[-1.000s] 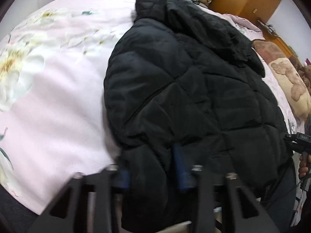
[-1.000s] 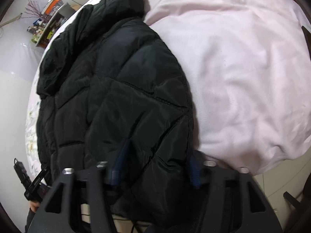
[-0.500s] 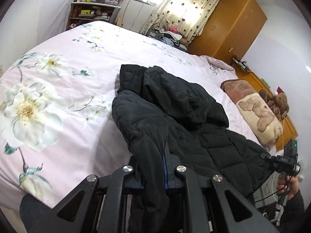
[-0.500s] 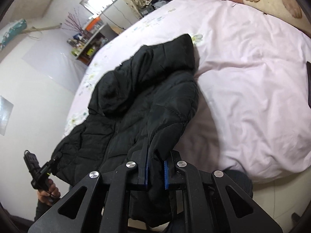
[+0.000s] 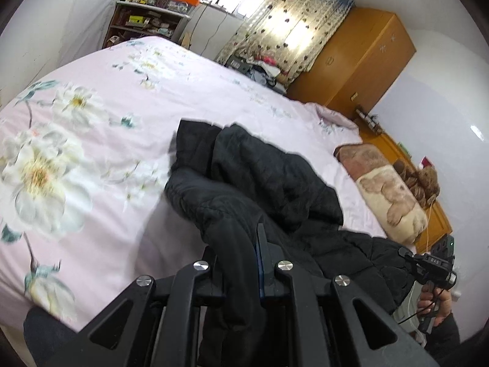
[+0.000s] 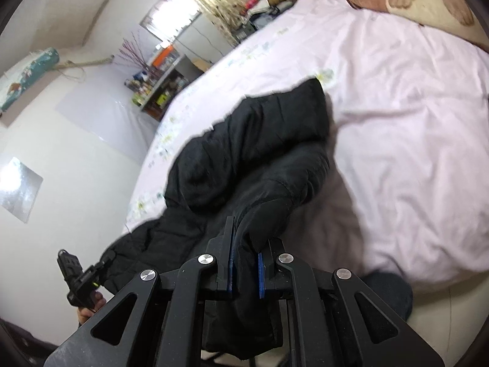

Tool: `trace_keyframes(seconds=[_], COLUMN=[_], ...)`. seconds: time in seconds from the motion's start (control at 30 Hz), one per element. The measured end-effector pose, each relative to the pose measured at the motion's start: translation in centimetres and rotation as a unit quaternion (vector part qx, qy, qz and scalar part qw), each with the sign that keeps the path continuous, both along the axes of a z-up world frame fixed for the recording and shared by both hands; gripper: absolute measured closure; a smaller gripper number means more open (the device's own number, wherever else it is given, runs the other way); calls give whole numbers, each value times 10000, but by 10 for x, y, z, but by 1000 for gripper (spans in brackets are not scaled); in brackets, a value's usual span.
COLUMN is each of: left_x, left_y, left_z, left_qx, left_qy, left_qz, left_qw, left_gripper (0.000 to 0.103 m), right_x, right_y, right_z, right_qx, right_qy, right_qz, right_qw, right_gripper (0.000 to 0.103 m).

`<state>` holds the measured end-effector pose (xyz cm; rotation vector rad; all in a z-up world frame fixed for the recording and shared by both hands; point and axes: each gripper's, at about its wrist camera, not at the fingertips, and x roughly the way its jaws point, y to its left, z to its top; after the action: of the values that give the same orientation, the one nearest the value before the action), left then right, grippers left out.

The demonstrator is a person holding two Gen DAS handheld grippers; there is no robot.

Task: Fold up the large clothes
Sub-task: 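Lift the side edge with both tools and fold it across the jacket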

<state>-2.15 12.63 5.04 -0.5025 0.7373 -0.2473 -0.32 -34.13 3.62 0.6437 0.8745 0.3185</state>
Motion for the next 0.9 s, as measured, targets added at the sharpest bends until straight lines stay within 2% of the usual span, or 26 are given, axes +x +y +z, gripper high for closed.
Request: trace_keyframes(seconds=[0.2, 0.3, 0.4, 0.5, 0.6, 0.73, 0.9], left_x=[56, 92, 132, 178, 227, 273, 299], left_y=[19, 23, 26, 31, 31, 25, 20], left_z=[23, 29, 26, 13, -15, -57, -93], left_qx=[-390, -435, -491, -535, -527, -307, -258], left_qy=[-238, -296, -216, 7, 412, 920, 1215], left_qz=[298, 389, 450, 553, 629, 639, 647], left_qw=[9985, 9979, 9975, 9970, 9958, 9932, 9901], left_gripper=[89, 89, 89, 89, 89, 88, 83], right_x=[52, 88, 131, 170, 216, 269, 303], right_y=[-10, -12, -8, -11, -15, -14, -18], right_z=[25, 35, 42, 36, 14, -32, -83], right_qx=[271, 292, 170, 136, 151, 21, 254], right_qy=[-421, -515, -468, -302, 82, 749, 1322], right_qz=[-310, -384, -365, -375, -427, -504, -675], right_qw=[9983, 9975, 9981, 9987, 9989, 9959, 9886], right_gripper=[92, 92, 92, 92, 91, 89, 86])
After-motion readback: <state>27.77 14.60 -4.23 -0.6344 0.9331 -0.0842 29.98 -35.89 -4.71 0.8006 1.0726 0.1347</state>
